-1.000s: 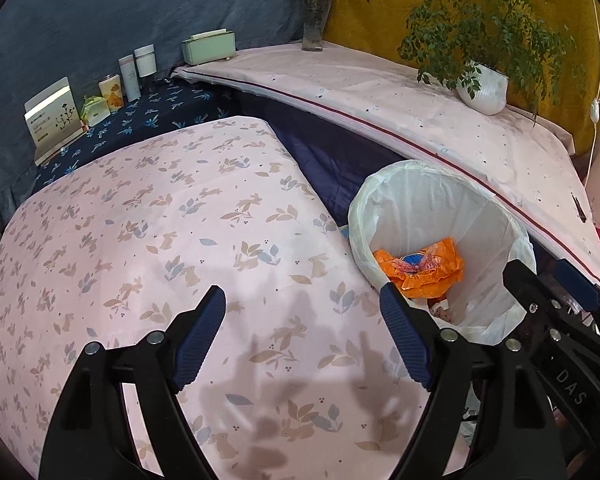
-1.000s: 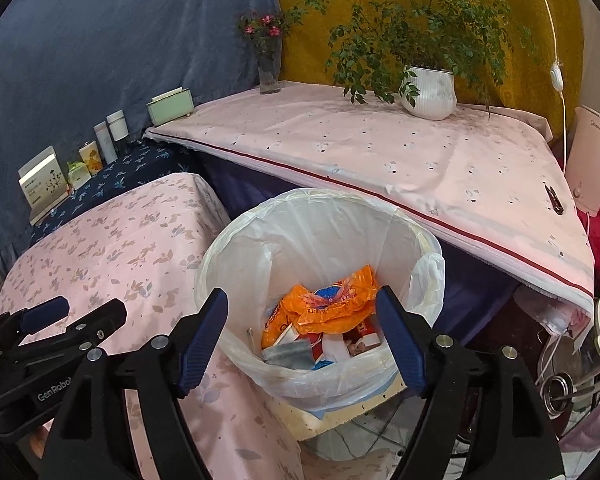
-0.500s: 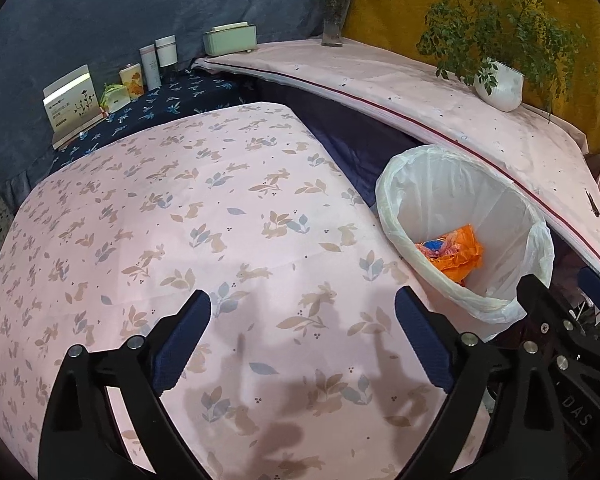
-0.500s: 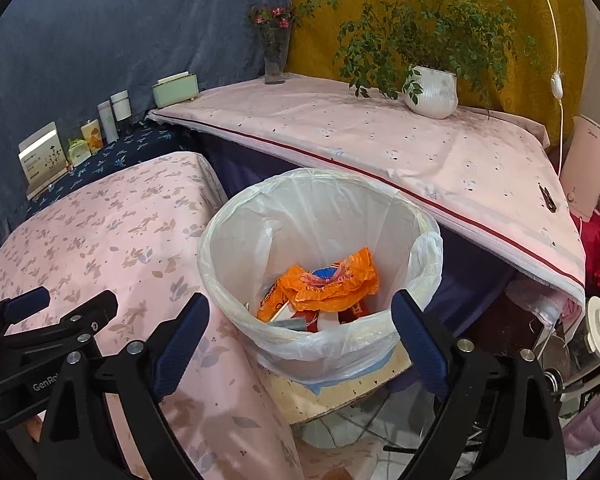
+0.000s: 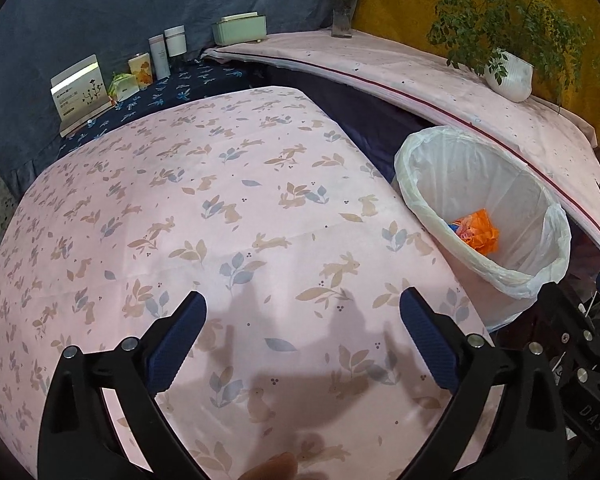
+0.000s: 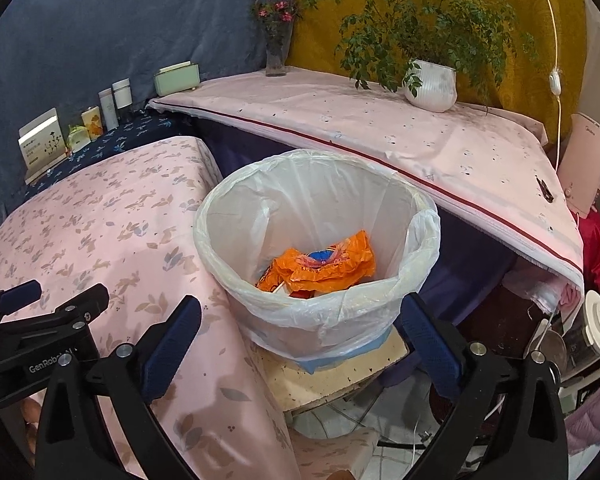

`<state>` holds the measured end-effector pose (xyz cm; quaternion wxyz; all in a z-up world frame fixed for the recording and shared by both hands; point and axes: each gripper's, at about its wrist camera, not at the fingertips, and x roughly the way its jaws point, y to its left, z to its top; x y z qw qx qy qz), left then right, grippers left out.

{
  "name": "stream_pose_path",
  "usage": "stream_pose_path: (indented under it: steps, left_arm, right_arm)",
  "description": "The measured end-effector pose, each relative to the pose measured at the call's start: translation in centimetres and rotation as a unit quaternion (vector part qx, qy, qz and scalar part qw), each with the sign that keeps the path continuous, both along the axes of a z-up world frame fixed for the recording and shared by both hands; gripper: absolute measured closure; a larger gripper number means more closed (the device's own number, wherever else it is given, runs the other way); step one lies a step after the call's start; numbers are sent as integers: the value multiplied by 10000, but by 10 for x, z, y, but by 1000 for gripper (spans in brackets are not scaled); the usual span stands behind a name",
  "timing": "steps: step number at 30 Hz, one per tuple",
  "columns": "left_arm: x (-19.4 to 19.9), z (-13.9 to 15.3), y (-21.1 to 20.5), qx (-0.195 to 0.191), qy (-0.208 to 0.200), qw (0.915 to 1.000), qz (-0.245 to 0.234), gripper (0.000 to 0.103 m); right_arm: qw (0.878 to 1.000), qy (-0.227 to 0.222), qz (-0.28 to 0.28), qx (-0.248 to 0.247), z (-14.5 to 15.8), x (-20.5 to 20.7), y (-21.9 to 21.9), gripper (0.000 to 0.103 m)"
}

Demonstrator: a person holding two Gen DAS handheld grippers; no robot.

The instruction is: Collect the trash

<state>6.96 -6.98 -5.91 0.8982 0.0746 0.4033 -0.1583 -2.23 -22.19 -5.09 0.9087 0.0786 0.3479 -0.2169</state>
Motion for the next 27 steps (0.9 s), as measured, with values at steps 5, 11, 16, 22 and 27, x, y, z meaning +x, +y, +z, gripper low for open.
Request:
stream_pose_path:
  steps: [5, 11, 16, 22, 27]
  left_arm:
    - [-4, 1, -1, -21, 1, 10000, -24, 10]
    - [-13, 7, -3, -53, -37, 10000, -71, 9]
    - [-19, 12, -6, -50, -53, 9999, -117, 7]
    - [-22, 11, -8, -12, -26, 9999, -134, 7]
    - [-23, 12, -9, -31, -25, 9999, -137, 7]
  right_arm:
    - [9999, -77, -94, 19, 8, -9, 0, 7]
    - [9999, -10, -148, 18, 13, -14, -2, 7]
    - [9998, 106, -162, -104, 12, -18, -1, 7]
    - [9994, 197, -169, -246, 13, -23, -1, 7]
    - [9992, 232, -191, -271, 12, -25, -1, 7]
